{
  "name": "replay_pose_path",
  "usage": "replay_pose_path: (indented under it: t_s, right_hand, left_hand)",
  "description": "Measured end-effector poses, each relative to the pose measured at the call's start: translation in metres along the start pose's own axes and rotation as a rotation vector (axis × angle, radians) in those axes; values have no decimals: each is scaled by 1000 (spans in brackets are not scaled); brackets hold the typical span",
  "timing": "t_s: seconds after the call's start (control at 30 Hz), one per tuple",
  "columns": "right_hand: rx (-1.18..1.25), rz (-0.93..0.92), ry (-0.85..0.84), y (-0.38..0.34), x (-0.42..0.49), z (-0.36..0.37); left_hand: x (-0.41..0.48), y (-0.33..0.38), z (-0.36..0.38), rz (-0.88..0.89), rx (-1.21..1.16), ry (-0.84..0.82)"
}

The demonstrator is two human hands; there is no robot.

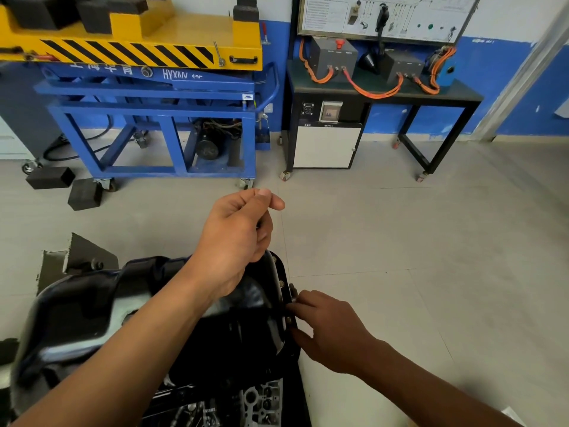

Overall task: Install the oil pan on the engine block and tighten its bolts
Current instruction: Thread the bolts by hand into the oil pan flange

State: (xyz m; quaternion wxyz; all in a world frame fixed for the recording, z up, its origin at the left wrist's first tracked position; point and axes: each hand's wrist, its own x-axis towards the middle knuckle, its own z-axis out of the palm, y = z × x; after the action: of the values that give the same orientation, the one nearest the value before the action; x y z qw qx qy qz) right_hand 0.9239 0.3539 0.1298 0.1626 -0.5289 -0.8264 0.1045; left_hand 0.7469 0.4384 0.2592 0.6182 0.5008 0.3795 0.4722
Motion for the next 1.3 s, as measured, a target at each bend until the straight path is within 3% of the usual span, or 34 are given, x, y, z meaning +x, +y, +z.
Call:
replay_pose_path:
  t_s: [0.63,0.8,0.9,1.0,1.13,1.3]
  right_hand:
    - [-7,17,-36,2,2,1]
    - [11,132,-45,-14,9,-27]
    - [369,179,269,-36,15,-70]
    - [614,87,526,-74,19,-103]
    - [608,21,499,-114,18,-112]
    - [508,142,339,-134,4,-106]
  left_hand:
    - [-5,8,3,-46,-6,31]
    - [-15,11,2,-111,-77,19]
    - [-27,11,0,-191,-160,-21]
    - [-41,11,1,-281,-222,-43]
    - [-64,12,4,-294,-259,-25]
    - [-97,6,7,-248,-105,47]
